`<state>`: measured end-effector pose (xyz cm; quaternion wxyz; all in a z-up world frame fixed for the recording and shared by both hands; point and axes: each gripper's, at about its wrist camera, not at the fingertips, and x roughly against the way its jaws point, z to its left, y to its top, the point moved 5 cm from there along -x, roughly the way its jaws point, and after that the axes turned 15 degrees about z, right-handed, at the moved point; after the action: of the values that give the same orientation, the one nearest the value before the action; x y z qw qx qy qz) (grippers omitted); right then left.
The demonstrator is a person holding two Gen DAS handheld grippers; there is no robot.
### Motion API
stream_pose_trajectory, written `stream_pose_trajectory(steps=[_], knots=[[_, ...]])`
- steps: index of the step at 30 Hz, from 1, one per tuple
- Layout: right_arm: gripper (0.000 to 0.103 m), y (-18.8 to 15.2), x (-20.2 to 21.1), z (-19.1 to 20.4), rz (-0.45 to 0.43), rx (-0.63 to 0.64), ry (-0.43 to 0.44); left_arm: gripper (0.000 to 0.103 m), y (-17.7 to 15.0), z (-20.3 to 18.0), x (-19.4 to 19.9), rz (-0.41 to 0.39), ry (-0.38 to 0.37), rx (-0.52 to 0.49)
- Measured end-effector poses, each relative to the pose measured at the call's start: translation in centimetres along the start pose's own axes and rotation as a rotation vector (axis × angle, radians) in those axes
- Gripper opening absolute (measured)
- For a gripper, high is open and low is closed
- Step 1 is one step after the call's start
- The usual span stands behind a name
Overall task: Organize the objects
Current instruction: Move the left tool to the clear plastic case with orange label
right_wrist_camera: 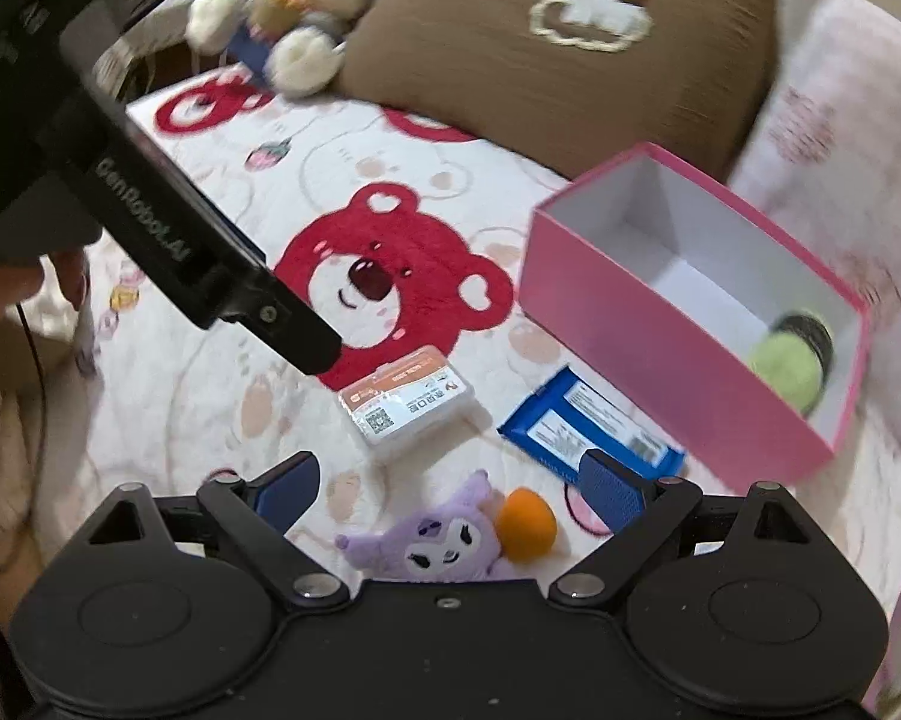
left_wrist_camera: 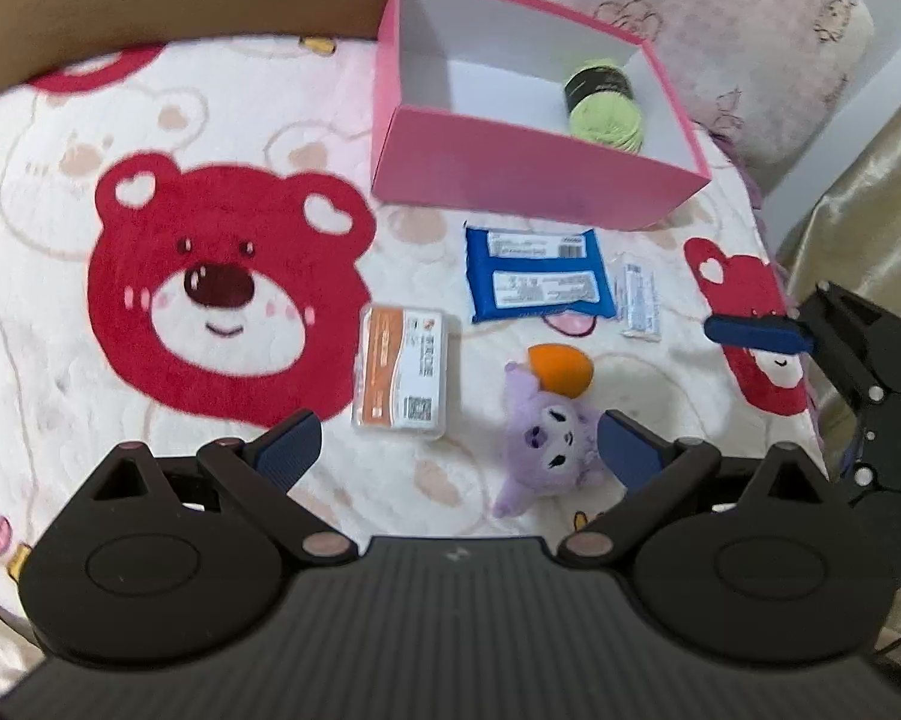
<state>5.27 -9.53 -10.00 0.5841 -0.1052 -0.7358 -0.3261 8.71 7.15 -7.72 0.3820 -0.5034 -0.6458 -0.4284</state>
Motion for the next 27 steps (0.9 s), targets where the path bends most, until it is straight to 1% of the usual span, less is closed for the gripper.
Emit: stream_pose_trajectory(steps=[2,4,5,6,8,10,12,15,17,18,20,23,27], knots=[[0.095,0.6,-0.9,0.4,-0.003,0.038,-0.003,0.099,-0.1,0.4,-0.9,0.016,-0.027,0.011],[0.095,1.1,-2.1,0.7,0.005,0.071,0.017,0.096,-0.2,1.0,-1.7,0.017,-0.057,0.026],[0.093,1.2,-2.7,0.9,0.009,0.09,0.019,0.096,-0.4,1.1,-2.0,0.022,-0.071,0.029],[0.092,1.3,-3.3,1.2,0.009,0.119,0.004,0.096,-0.4,1.3,-2.5,0.034,-0.086,0.037],[0.088,1.3,-4.5,2.0,-0.003,0.199,-0.065,0.096,-0.5,1.7,-3.2,0.051,-0.104,0.049],[0.089,1.4,-5.4,2.6,-0.031,0.259,-0.086,0.096,-0.5,2.2,-3.7,0.037,-0.091,0.067],[0.089,1.6,-6.5,2.6,-0.035,0.285,-0.107,0.096,-0.5,2.8,-4.3,0.017,-0.08,0.089],[0.089,2.0,-7.9,2.5,-0.031,0.322,-0.087,0.096,-0.4,3.6,-5.0,0.01,-0.102,0.118],[0.09,2.3,-8.4,2.6,-0.043,0.362,-0.044,0.096,-0.3,4.0,-5.7,0.022,-0.1,0.138],[0.09,2.4,-8.7,2.8,-0.041,0.389,-0.006,0.096,-0.2,4.1,-6.1,0.028,-0.099,0.147],[0.089,2.6,-9.1,3.1,-0.015,0.431,0.043,0.096,-0.2,4.2,-6.7,0.032,-0.11,0.164],[0.089,3.1,-10.1,3.4,0.018,0.469,0.039,0.096,-0.2,4.0,-8.0,0.036,-0.149,0.187],[0.091,3.7,-11.8,3.2,0.056,0.509,0.02,0.096,-0.2,3.5,-9.5,0.027,-0.144,0.204]])
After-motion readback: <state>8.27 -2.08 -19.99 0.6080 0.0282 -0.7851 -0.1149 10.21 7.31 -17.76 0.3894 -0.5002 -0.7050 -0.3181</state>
